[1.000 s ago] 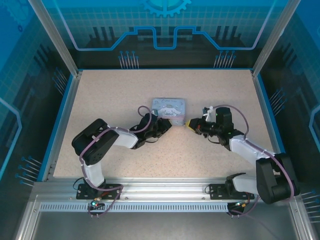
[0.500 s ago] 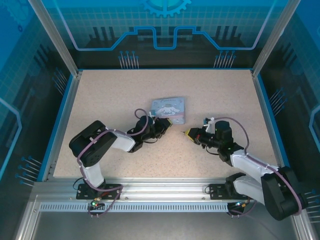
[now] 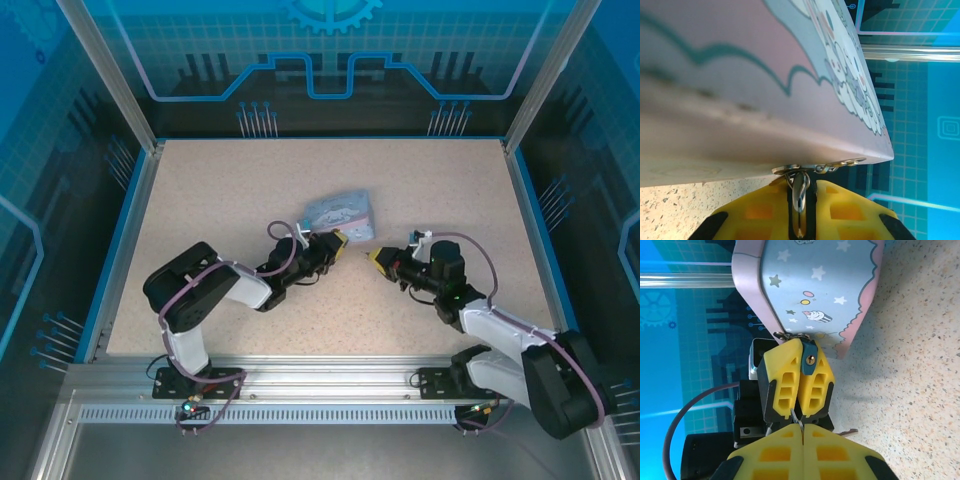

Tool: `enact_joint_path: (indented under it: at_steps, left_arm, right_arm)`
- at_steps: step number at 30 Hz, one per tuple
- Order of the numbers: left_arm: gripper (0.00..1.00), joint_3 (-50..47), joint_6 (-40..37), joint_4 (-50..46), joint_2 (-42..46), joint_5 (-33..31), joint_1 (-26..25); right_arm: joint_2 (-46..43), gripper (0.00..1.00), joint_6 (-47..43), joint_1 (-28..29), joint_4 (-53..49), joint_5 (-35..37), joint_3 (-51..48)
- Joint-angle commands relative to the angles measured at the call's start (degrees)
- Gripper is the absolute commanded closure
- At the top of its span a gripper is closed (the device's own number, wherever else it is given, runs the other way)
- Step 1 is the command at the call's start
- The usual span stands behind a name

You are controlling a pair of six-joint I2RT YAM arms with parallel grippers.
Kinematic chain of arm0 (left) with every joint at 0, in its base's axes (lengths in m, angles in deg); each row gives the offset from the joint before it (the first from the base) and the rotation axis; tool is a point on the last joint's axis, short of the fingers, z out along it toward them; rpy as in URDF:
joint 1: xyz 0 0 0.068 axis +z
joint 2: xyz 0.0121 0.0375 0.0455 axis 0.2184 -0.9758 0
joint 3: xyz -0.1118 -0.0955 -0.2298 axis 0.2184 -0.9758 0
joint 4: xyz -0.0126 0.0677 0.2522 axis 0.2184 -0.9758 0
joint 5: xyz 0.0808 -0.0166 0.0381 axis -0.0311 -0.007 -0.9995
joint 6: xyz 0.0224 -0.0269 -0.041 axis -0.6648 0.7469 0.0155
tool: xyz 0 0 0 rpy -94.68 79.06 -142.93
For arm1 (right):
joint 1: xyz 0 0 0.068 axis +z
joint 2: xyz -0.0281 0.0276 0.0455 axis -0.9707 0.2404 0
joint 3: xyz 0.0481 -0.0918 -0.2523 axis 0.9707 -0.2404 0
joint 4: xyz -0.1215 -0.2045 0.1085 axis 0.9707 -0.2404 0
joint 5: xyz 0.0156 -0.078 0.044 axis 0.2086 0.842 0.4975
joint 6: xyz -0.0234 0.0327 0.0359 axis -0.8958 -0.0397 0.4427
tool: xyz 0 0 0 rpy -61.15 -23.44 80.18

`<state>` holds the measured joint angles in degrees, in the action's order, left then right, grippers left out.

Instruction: Unlock a padlock with a key

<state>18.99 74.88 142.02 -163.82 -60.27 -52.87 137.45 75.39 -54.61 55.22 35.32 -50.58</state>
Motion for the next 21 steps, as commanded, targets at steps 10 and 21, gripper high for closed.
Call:
enact_joint_path:
  at_steps: [10,21]
  left_arm:
    - [1.0,0.6,1.8,4.7,3.4,-2.3,-0.7]
    - [1.0,1.1,2.6,5.9,3.0,-2.7,-0.7]
  right_arm:
    - [4.9,1.0,4.4,2.2,7.7,4.1,3.3]
    - [8.1,1.0,6.6,3.0,8.8,6.2,3.4]
